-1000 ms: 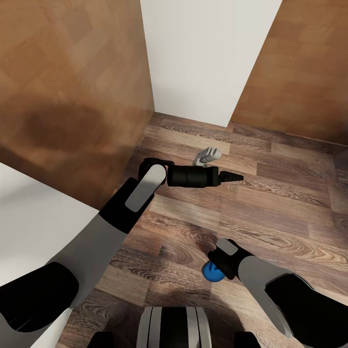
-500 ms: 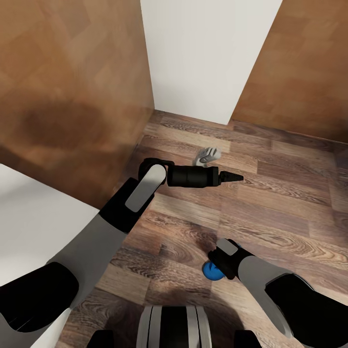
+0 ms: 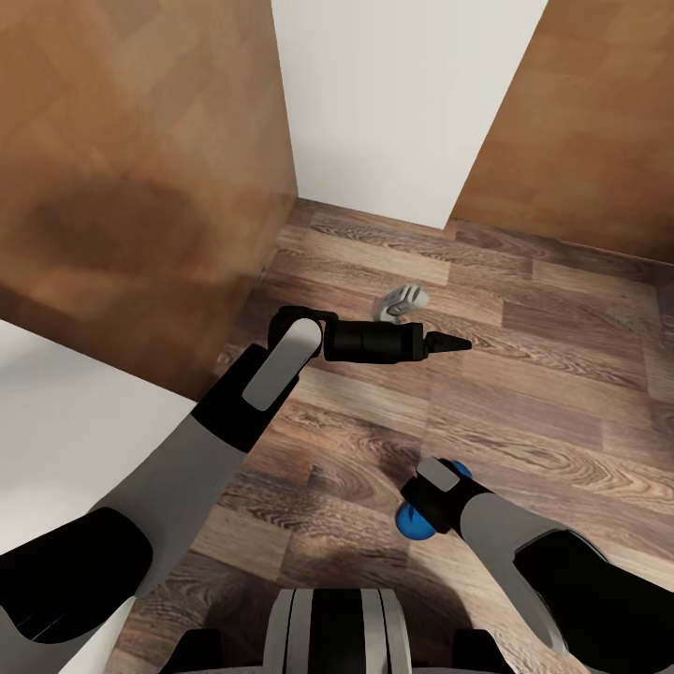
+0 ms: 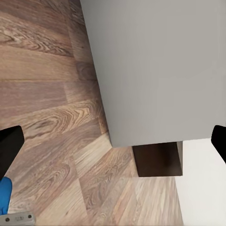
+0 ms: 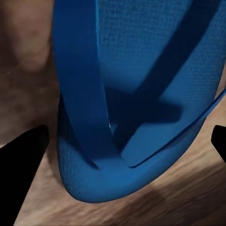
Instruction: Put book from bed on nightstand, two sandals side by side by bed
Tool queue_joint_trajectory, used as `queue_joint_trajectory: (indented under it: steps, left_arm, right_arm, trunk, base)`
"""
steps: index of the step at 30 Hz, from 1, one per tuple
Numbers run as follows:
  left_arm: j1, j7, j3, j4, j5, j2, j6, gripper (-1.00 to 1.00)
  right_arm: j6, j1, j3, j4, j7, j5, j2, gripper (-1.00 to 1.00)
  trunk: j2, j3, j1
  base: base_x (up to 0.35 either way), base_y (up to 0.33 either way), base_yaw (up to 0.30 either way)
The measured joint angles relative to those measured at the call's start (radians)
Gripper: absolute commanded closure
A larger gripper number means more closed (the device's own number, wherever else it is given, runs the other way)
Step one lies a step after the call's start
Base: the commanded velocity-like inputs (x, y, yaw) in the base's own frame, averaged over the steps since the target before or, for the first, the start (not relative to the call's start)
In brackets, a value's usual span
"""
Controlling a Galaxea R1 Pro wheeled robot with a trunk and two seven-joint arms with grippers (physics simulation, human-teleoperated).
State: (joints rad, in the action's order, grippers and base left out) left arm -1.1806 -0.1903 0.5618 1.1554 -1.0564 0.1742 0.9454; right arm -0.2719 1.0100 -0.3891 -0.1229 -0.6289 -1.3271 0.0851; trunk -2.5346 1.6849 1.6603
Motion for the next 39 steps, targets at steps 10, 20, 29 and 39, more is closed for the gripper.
queue_joint_trajectory:
  steps: [10,20,29,39]
  left_arm:
    - [0.000,0.000,0.000,0.000,0.000,0.000,0.000,-1.00]
    - [0.000,0.000,-0.001,0.000,0.000,0.000,0.000,-1.00]
    - [0.000,0.000,-0.001,0.000,0.000,0.000,0.000,-1.00]
    - [0.000,0.003,-0.001,0.000,0.000,0.000,0.000,-1.00]
  right_arm:
    - [0.000,0.000,0.002,0.011,0.087,0.001,0.000,1.00]
    - [-0.007,0.000,-0.007,0.035,0.143,0.016,0.000,1.00]
    - [-0.009,0.000,-0.007,0.036,0.148,0.020,0.000,1.00]
    - [-0.010,0.000,-0.008,0.036,0.148,0.020,0.000,1.00]
  trunk:
    - [0.000,0.000,0.004]
    - [0.000,0.000,-0.002]
    - [0.000,0.000,-0.002]
    - [0.000,0.000,-0.002]
  base:
    - [0.000,0.000,0.000]
    - [0.000,0.000,0.000]
    - [0.000,0.000,0.000]
    - [0.000,0.000,0.000]
